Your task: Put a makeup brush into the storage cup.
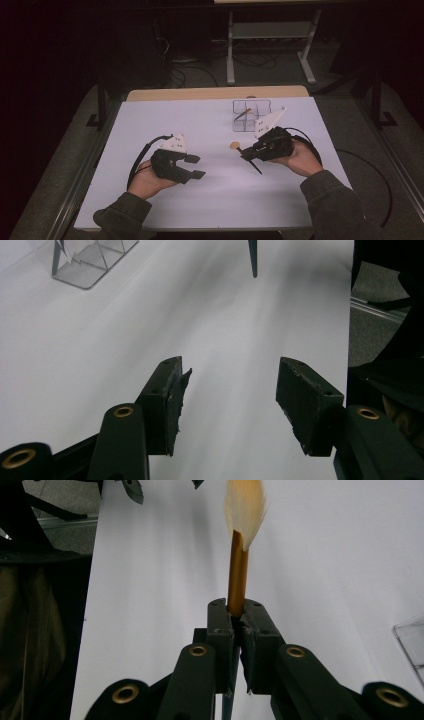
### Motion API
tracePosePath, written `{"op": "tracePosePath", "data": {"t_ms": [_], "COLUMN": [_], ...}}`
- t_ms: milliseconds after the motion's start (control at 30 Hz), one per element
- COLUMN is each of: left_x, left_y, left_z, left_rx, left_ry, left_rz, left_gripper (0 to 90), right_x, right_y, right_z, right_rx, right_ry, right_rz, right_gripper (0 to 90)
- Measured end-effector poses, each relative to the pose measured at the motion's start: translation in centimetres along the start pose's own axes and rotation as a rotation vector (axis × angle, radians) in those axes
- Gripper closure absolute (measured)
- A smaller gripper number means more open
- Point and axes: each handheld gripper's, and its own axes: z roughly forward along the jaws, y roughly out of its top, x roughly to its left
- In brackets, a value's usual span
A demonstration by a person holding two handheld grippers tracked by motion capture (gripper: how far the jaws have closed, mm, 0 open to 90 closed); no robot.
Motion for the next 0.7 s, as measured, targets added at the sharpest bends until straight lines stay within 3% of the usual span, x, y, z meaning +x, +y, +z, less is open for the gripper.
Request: {"op": "tracePosePath", "data": {"t_ms": [367, 700], "left_x": [0.2, 0.1], "left_y": [-0.9, -1.7], "left_z": [-0.1, 0.0], "left_rx": [-0.006, -0.015], "left_ry": [0.01, 0.026], "left_rz": [0.003, -0.003], "left_gripper": [41.6, 39.1], "right_x": [-1.1, -2.5], "right_y": [-0.1, -0.2], "right_z": [-0.6, -1.5], "right_rx": [-0.013, -0.027], "right_ry": [-0.014, -0.031], "right_rz": [0.023, 0.074], "right_gripper": [82.9, 82.9]}}
